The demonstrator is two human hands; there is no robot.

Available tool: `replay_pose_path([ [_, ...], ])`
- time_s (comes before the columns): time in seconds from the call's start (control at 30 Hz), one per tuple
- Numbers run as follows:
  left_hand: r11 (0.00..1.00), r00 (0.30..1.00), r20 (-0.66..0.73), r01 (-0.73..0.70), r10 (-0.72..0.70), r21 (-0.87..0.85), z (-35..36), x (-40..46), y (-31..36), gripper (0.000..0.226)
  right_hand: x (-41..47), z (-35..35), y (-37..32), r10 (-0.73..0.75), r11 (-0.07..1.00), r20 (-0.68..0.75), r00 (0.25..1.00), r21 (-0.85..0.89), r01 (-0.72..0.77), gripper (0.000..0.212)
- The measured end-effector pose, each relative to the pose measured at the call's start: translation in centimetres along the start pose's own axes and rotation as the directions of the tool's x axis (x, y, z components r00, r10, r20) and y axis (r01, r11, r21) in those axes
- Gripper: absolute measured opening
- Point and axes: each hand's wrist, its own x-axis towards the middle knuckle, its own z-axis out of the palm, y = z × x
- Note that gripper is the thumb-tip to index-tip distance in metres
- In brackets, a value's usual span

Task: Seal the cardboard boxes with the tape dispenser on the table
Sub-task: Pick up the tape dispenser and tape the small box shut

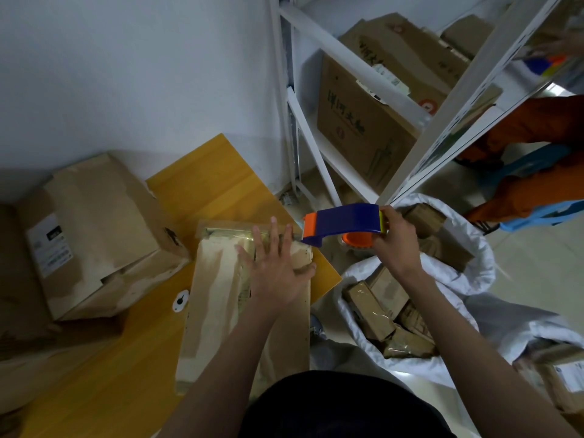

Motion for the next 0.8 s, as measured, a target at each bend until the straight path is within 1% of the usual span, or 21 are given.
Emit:
replay_pose_path([
  [0.13, 1.000, 1.000, -0.003, -0.012, 0.011, -0.008, 0.1, -0.1, 0.0, 0.100, -0.4, 0.4, -0.2, 0.004, 1.000, -0.028, 1.000, -0.007, -0.004, 0.038],
  [0.27, 1.000, 1.000, -0.007, -0.026, 0.026, -0.003, 0.2, -0.2, -0.2, 0.099, -0.5, 0.6, -0.3, 0.090, 0.996, -0.071, 0.993, 0.016, -0.089, 0.036],
  [0.47, 0.999, 1.000, -0.003, -0.030, 0.030, 0.010, 0.3, -0.2, -0.2, 0.099, -0.7, 0.8, -0.2, 0.063, 0.998, -0.086, 0.994, 0.028, -0.061, 0.034],
  [0.6, 0.999, 0.999, 0.007, -0.032, 0.032, -0.005, 0.2, 0.0, -0.3, 0.099, -0.3, 0.7, 0.6, 0.141, 0.988, -0.078, 0.987, 0.066, -0.137, 0.033],
  [0.7, 1.000, 1.000, -0.008, -0.025, 0.025, 0.017, 0.2, 0.0, -0.3, 0.100, -0.2, 0.3, 0.9, 0.100, 0.995, -0.078, 0.992, 0.029, -0.098, 0.036],
  [0.8, 1.000, 0.999, 0.019, -0.026, 0.026, 0.012, 0.0, 0.1, -0.3, 0.100, -0.1, 0.1, 1.0, 0.096, 0.995, -0.091, 0.991, 0.015, -0.095, 0.035],
])
